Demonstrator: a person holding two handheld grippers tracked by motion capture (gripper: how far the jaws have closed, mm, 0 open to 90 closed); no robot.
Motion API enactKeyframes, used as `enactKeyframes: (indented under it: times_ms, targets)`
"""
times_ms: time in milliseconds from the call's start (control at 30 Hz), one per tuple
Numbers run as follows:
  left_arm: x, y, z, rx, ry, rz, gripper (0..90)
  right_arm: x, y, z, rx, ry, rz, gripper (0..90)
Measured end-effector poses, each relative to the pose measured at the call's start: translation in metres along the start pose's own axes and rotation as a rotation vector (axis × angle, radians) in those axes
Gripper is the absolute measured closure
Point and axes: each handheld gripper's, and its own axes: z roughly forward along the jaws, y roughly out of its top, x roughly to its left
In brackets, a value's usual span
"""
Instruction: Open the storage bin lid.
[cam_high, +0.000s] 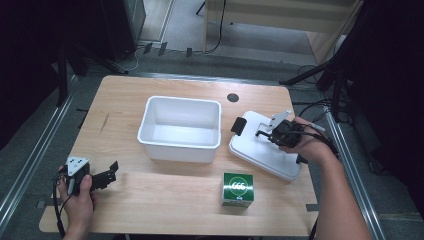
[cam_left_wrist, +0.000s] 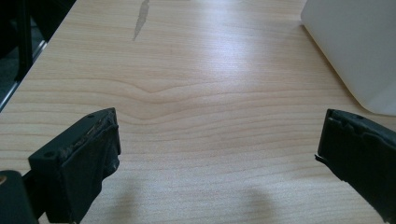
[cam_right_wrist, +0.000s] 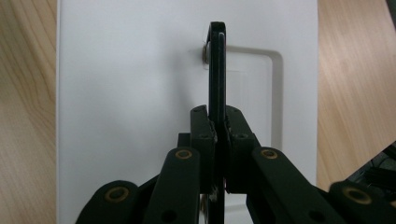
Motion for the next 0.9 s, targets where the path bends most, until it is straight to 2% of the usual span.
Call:
enactKeyframes:
  times_ms: [133,400,700,767,833,900]
  targets:
    - [0.0,0.0,0.0,-0.001,0.0,-0.001,0.0,0.003,-0.001,0.012,0.012,0.007,0.002,85.2]
    - [0.0,0.0,0.0,-0.001,-0.002,-0.003,0.0,0.007,-0.002,0.025,0.014,0.012,0.007,85.2]
    - [0.0,0.0,0.0,-0.001,-0.001,-0.001,0.0,0.009,-0.003,0.027,-0.001,-0.001,0.019,83.5]
    - [0.0,0.0,0.0,-0.001,0.0,-0.001,0.0,0.011,-0.003,0.026,-0.011,0.021,0.029,70.1]
    - [0.0,0.0,0.0,-0.001,0.0,-0.002,0.0,0.013,-0.003,0.023,-0.013,0.001,0.03,59.7]
    - [0.0,0.0,0.0,-0.002,0.0,-0.002,0.0,0.015,-0.003,0.018,-0.021,0.007,0.028,51.1]
